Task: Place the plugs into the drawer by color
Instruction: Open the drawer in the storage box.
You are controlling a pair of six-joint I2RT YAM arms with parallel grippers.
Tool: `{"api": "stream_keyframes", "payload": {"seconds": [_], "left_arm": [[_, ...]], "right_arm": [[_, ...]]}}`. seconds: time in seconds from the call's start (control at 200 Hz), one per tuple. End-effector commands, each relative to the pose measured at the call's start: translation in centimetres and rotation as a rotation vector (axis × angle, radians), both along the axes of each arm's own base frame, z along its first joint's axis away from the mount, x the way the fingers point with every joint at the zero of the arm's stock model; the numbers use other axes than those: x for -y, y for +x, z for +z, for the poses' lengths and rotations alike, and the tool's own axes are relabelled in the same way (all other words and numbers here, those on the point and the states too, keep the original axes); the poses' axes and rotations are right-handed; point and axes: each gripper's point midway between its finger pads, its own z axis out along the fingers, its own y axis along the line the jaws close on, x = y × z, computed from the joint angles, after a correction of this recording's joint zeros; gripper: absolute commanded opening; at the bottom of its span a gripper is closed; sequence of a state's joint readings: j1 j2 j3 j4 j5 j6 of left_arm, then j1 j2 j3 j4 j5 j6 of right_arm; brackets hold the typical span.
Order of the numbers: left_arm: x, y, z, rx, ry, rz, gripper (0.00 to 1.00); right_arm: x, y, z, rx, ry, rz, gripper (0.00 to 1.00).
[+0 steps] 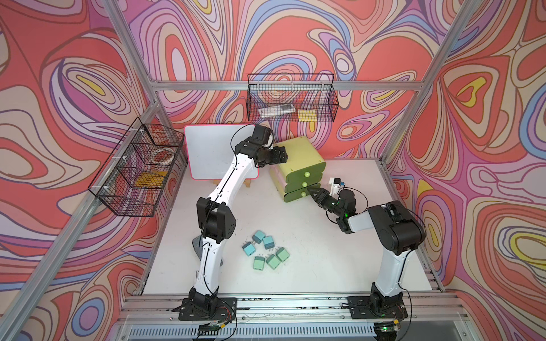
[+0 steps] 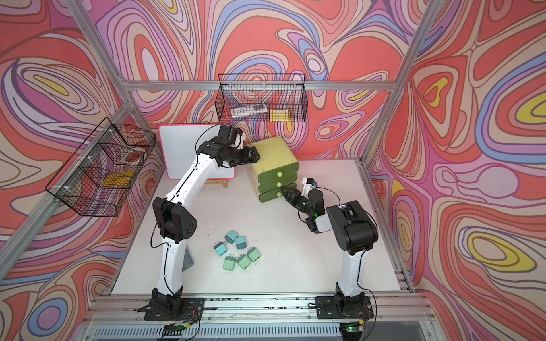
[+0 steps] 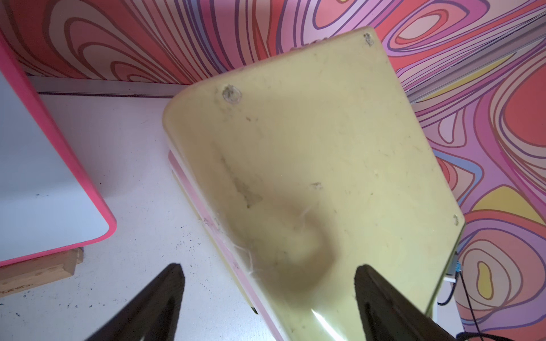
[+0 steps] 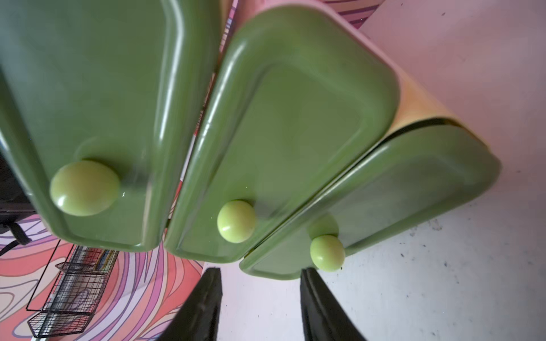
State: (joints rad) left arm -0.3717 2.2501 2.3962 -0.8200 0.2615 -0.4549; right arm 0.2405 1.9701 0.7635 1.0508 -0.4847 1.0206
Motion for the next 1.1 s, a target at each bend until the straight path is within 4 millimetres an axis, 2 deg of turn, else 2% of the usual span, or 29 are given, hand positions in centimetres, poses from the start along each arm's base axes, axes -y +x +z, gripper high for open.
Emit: {"api": "stream_keyframes", "payload": {"seconds": [0.0, 0.185, 0.446, 0.806, 1.097], "left_arm": [[-0.2, 0.4, -0.7, -0.019, -0.005, 0.007, 0.90], [-0.1, 0.3, -1.0, -0.029, -0.007, 0.002, 0.89], [0.0, 0.2, -1.2, -0.034, -0.011, -0.002, 0.89], [0.0, 0.2, -1.9, -0.050, -0.010, -0.003, 0.89], [0.0, -0.3, -2.7, -0.073, -0.006, -0.009, 0.89]], "right_arm": [[-0.5, 0.8, 2.6, 0.075, 0.072, 0.028, 0.45], [-0.5, 1.6, 1.9, 0.061, 0.121, 0.026, 0.43], [-0.9, 2.8, 1.9, 0.055, 0.167, 0.029, 0.42], [-1.2, 3.4, 1.2, 0.038, 0.199, 0.041, 0.40], [-1.5, 3.4, 1.3, 0.023, 0.228, 0.059, 0.31]]}}
